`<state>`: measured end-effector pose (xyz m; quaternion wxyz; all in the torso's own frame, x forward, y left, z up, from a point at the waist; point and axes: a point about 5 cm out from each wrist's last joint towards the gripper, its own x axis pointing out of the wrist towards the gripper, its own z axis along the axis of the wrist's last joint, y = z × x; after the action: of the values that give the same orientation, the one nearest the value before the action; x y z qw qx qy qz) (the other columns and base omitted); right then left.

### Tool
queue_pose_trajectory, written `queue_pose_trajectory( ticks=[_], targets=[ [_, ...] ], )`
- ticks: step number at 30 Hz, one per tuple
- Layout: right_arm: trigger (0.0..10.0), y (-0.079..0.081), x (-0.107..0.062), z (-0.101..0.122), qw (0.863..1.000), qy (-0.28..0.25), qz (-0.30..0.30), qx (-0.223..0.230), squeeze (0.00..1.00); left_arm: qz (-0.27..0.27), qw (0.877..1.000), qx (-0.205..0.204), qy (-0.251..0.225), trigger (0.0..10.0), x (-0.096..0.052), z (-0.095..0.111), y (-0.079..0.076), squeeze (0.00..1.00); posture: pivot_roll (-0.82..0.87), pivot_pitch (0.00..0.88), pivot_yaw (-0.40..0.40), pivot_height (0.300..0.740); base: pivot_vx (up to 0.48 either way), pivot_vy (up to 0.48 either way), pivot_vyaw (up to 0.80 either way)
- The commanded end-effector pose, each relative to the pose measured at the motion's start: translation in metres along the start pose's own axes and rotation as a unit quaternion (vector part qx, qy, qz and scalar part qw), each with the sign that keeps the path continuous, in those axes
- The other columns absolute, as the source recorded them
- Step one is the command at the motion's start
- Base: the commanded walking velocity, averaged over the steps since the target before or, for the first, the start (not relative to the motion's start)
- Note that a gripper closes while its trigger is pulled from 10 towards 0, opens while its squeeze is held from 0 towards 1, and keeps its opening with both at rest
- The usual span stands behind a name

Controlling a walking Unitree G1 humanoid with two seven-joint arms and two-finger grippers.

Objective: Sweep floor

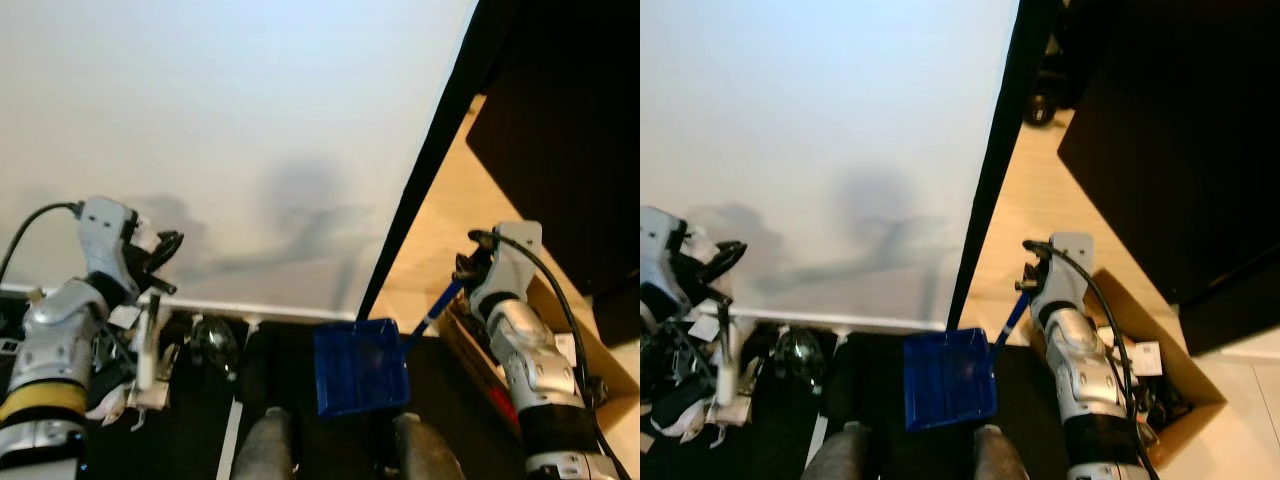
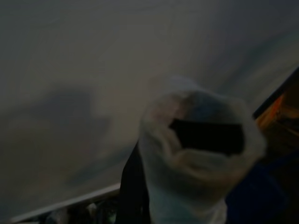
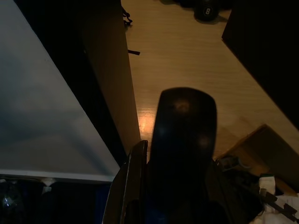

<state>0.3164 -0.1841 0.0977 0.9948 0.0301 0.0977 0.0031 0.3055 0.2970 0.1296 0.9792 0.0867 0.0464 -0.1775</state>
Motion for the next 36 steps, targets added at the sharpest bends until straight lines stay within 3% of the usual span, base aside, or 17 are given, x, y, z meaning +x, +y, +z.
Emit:
queue_pose_trajectory(
  ticks=[1,4,5,9,11,15,19,20,21,24,26,28,30,31,32,34,36],
  targets=[
    [10.0,0.0,-0.002,0.0,1.0,-0.003,0.006,0.008,0.0,0.005,1.0,-0.004,0.023,10.0,0.003,-0.017,-0.008,0.0,0.04,0.24,-0.058,0.74,0.0,0.0,0.0],
    [10.0,0.002,-0.002,0.001,1.0,-0.004,0.01,0.007,0.0,0.019,0.996,-0.082,0.002,10.0,0.018,-0.028,-0.02,0.0,0.02,0.238,-0.06,0.74,0.0,0.0,0.0],
    [10.0,0.002,-0.002,0.001,1.0,-0.004,0.01,0.007,0.0,0.019,0.996,-0.082,0.002,10.0,0.018,-0.028,-0.02,0.0,0.02,0.238,-0.06,0.74,0.0,0.0,0.0],
    [10.0,0.0,-0.003,0.006,1.0,-0.011,0.01,0.006,0.0,-0.065,0.974,-0.214,-0.048,10.0,0.037,-0.025,-0.053,0.0,0.0,0.236,-0.059,0.74,0.0,0.0,0.0],
    [10.0,0.0,-0.003,0.006,1.0,-0.011,0.01,0.006,0.0,-0.065,0.974,-0.214,-0.048,10.0,0.037,-0.025,-0.053,0.0,0.0,0.236,-0.059,0.74,0.0,0.0,0.0],
    [10.0,-0.005,-0.005,0.005,1.0,-0.012,0.005,0.005,0.0,-0.162,0.934,-0.3,-0.105,10.0,0.043,-0.011,-0.082,0.0,0.0,0.231,-0.056,0.74,0.0,0.0,0.0],
    [10.0,-0.004,-0.005,0.005,1.0,-0.012,0.004,0.005,0.0,-0.177,0.927,-0.309,-0.114,10.0,0.043,-0.008,-0.087,0.0,0.0,0.231,-0.057,0.74,0.0,0.0,0.0],
    [10.0,-0.002,-0.004,0.005,1.0,-0.013,0.007,0.007,0.0,-0.22,0.911,-0.321,-0.136,10.0,0.041,0.003,-0.102,0.0,0.01,0.227,-0.057,0.74,0.0,0.0,0.0],
    [10.0,-0.002,-0.004,0.005,1.0,-0.013,0.007,0.007,0.0,-0.22,0.911,-0.321,-0.136,10.0,0.041,0.003,-0.102,0.0,0.01,0.227,-0.057,0.74,0.0,0.0,0.0],
    [10.0,0.002,-0.001,0.006,1.0,-0.013,0.012,0.008,0.0,-0.272,0.884,-0.346,-0.155,10.0,0.033,0.019,-0.121,0.0,0.02,0.223,-0.058,0.74,0.0,0.0,0.0],
    [10.0,0.003,-0.001,0.006,1.0,-0.013,0.014,0.008,0.0,-0.286,0.876,-0.355,-0.159,10.0,0.031,0.023,-0.126,0.0,0.02,0.222,-0.058,0.74,0.0,0.0,0.0],
    [10.0,0.003,-0.001,0.006,1.0,-0.013,0.014,0.008,0.0,-0.286,0.876,-0.355,-0.159,10.0,0.031,0.023,-0.126,0.0,0.02,0.222,-0.058,0.74,0.0,0.0,0.0],
    [10.0,0.004,0.0,0.006,1.0,-0.013,0.016,0.009,0.0,-0.323,0.853,-0.376,-0.165,10.0,0.024,0.035,-0.142,0.0,0.03,0.217,-0.055,0.74,0.0,0.0,0.0],
    [10.0,0.004,0.0,0.006,1.0,-0.013,0.016,0.009,0.0,-0.323,0.853,-0.376,-0.165,10.0,0.024,0.035,-0.142,0.0,0.03,0.217,-0.055,0.74,0.0,0.0,0.0],
    [10.0,0.005,0.001,0.006,1.0,-0.013,0.017,0.01,0.0,-0.349,0.836,-0.388,-0.17,10.0,0.019,0.045,-0.157,0.0,0.03,0.213,-0.051,0.74,0.0,0.0,0.0],
    [10.0,0.005,0.001,0.006,1.0,-0.013,0.017,0.01,0.0,-0.349,0.836,-0.388,-0.17,10.0,0.019,0.045,-0.157,0.0,0.03,0.213,-0.051,0.74,0.0,0.0,0.0],
    [10.0,0.005,0.001,0.005,1.0,-0.014,0.017,0.011,0.0,-0.374,0.82,-0.392,-0.183,10.0,0.015,0.06,-0.169,0.0,0.03,0.212,-0.049,0.74,0.0,0.0,0.0]
  ],
)
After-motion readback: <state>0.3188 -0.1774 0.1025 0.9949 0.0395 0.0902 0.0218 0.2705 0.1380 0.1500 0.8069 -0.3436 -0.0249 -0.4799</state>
